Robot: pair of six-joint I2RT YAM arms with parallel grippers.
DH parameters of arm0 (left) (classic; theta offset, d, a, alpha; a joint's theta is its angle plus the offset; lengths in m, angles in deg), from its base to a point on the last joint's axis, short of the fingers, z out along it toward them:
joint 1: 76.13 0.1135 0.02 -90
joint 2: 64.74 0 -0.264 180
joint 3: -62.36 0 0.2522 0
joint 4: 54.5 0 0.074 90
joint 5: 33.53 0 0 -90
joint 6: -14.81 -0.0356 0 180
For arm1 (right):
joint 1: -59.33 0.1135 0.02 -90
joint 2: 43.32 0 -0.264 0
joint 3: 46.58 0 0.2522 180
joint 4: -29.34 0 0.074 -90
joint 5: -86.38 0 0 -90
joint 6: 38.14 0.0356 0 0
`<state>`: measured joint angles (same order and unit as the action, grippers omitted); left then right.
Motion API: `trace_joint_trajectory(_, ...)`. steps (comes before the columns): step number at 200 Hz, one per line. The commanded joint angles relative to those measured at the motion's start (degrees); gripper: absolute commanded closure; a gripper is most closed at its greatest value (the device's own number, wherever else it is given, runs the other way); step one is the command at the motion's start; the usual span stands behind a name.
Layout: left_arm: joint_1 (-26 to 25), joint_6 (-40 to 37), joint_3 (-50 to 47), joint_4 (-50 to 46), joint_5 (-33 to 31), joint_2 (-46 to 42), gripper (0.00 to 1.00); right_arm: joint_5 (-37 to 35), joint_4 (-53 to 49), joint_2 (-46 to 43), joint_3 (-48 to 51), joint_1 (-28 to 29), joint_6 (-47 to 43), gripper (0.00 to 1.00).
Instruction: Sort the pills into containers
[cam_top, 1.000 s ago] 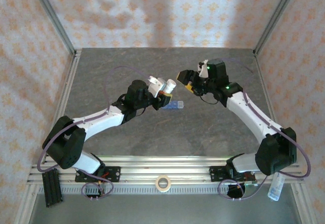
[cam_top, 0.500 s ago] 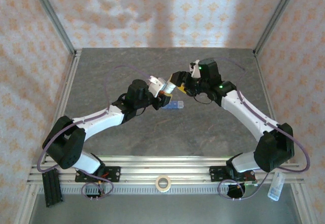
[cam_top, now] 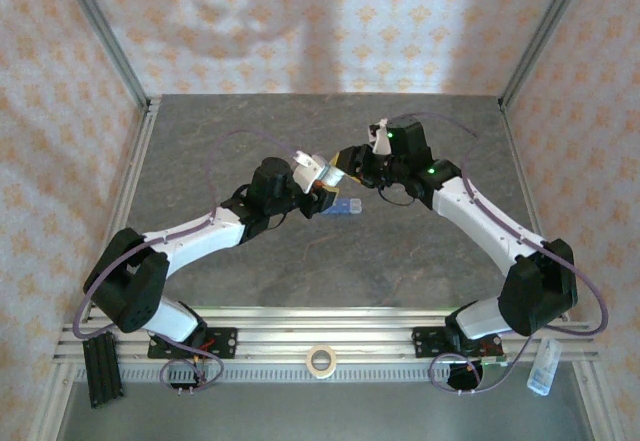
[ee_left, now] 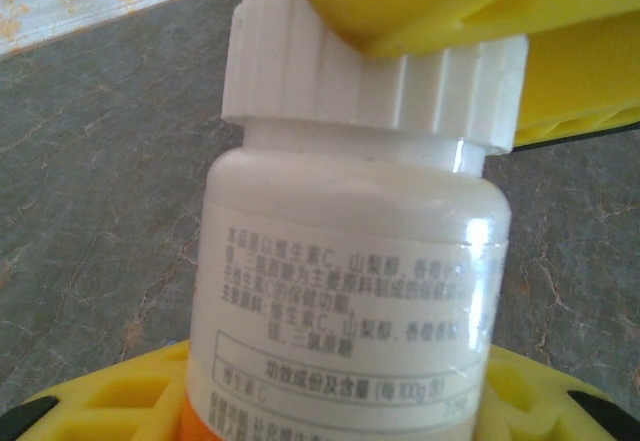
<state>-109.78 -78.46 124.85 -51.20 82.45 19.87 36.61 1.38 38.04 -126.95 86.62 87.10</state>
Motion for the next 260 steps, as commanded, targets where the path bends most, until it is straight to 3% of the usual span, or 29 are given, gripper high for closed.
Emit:
trace_joint_trajectory(1,0.1,1.7,0.4,5.9,0.0,-1.7,1.00,2.6,4.6,-1.9,3.2,-1.3,-6.0,0.60)
trace_joint_trajectory(43,1.1,5.8,-1.1,10.2,3.4,-3.5,1.00,9.1,11.8,-3.6,8.2,-4.5,-7.6,0.58)
trace_joint_trajectory(105,1.2,4.1,-0.1,7.2,3.1,-2.7,1.00,8.3,8.7,-7.2,8.3,-6.0,-6.8,0.31)
trace_joint_trajectory(173,1.1,1.8,0.8,4.4,2.8,-1.6,1.00,4.4,4.9,-7.2,5.3,-6.0,-1.1,0.26)
trace_joint_trajectory(260,0.7,0.7,2.0,2.8,3.0,-0.7,1.00,1.8,3.4,-2.7,-0.2,-3.7,1.2,0.27)
